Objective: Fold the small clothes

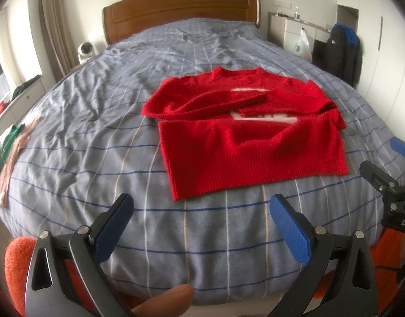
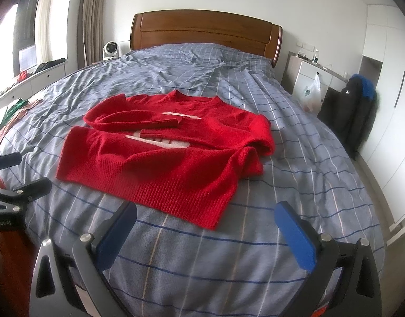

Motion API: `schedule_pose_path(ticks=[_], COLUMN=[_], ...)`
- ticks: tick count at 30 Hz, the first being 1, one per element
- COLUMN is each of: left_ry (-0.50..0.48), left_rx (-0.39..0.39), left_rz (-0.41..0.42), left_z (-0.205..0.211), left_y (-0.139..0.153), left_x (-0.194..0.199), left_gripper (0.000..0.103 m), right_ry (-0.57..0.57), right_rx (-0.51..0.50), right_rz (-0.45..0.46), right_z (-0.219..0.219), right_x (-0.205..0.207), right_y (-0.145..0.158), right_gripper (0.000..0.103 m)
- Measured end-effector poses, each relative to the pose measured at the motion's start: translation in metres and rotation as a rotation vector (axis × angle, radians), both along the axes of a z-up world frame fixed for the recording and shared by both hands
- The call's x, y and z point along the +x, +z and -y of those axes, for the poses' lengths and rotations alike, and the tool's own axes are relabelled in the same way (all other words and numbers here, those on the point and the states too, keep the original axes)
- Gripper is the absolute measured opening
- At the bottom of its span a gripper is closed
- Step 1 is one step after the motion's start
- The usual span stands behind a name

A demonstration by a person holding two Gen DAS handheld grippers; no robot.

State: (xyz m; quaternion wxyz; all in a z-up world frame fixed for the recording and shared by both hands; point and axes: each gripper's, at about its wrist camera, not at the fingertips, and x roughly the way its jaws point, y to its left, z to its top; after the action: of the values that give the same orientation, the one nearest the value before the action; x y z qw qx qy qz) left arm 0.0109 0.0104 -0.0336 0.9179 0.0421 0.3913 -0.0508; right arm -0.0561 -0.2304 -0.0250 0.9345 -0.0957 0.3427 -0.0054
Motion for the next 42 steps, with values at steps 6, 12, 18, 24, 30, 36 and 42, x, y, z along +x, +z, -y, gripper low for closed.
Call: schedule_pose_path(ticks=[6, 12, 18, 24, 30, 36, 42], left_ry=[0.000, -0.002, 0.000, -0.001, 0.000, -0.001, -0.001], left_rx=[0.000, 0.002, 0.003, 0.002, 0.002, 0.003, 0.003], left_rz=[0.001, 0.002, 0.003, 0.002, 0.003, -0.002, 0.000], left_z=[0.0001, 0.0008, 0.0011, 0.0016, 0.0017, 0.0031, 0.0032], left_y=[-0.0001, -0.0003, -0.0003, -0.0004, -0.0011, -0.0006, -0.0009], left_x=[0.0000, 0.0005, 0.0001, 0.0001, -0.0003, -0.0003, -0.0004], left_gripper=[0.103, 0.103, 0.103, 0.103, 0.103, 0.103, 0.103], right_ry=[0.004, 0.003, 0.003, 0.003, 0.002, 0.002, 0.006], right_rx=[-0.001, -0.001, -0.001, -0.002, -0.001, -0.002, -0.003], right_rz=[-0.001, -0.002, -0.002, -0.001, -0.004, -0.004, -0.005], right_z=[-0.0011, -0.0016, -0.0014, -0.0019, -0.0015, -0.0020, -0.0025], right_x=[-0.0002, -0.0001, -0.0004, -0.0002, -0.0002, 0.0000, -0.0013], right_y=[-0.0012, -0.0013, -0.0016, -0.0011, -0.0016, -0.0015, -0.0034], right_gripper=[0.103, 0.103, 0.103, 0.103, 0.103, 0.103, 0.103])
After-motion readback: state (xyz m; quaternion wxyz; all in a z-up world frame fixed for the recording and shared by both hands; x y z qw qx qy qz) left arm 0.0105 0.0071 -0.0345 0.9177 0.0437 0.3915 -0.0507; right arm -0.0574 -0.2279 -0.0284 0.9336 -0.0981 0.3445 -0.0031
